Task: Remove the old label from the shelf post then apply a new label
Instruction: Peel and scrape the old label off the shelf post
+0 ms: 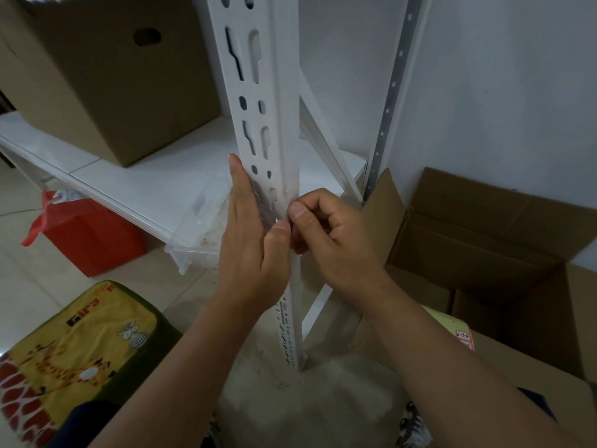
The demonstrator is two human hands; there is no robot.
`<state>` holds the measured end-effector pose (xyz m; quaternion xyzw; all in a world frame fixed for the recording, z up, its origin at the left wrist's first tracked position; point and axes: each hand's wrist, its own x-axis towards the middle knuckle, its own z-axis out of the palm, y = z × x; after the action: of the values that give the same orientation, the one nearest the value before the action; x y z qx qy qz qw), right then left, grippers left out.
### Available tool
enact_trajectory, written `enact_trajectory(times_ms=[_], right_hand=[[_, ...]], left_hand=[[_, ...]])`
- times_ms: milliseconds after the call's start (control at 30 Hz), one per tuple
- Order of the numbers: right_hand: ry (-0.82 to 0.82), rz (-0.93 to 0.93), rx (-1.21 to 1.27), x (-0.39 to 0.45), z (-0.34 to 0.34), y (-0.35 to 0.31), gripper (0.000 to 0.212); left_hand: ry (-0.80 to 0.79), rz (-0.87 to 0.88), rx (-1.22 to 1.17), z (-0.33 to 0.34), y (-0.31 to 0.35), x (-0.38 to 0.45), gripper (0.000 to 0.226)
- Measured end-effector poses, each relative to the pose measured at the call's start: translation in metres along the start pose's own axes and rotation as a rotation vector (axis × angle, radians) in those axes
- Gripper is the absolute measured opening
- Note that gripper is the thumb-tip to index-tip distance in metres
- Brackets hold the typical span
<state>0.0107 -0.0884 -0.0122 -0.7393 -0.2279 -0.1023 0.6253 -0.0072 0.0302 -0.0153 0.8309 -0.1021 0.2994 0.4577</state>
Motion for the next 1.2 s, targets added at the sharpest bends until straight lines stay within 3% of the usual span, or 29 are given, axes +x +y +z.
enact_trajectory(times_ms=[833, 1200], right_hand=[[-0.018, -0.017, -0.044, -0.0003, 0.0000, 0.0035, 0.021], [0.005, 0.063, 0.132, 0.0035, -0.0019, -0.0030, 0.018]], left_hand=[[-0.005, -0.004, 0.003, -0.0012, 0.0020, -0.0005, 0.085], [-0.006, -0.006, 0.006, -0.0005, 0.0034, -0.0012, 0.084]])
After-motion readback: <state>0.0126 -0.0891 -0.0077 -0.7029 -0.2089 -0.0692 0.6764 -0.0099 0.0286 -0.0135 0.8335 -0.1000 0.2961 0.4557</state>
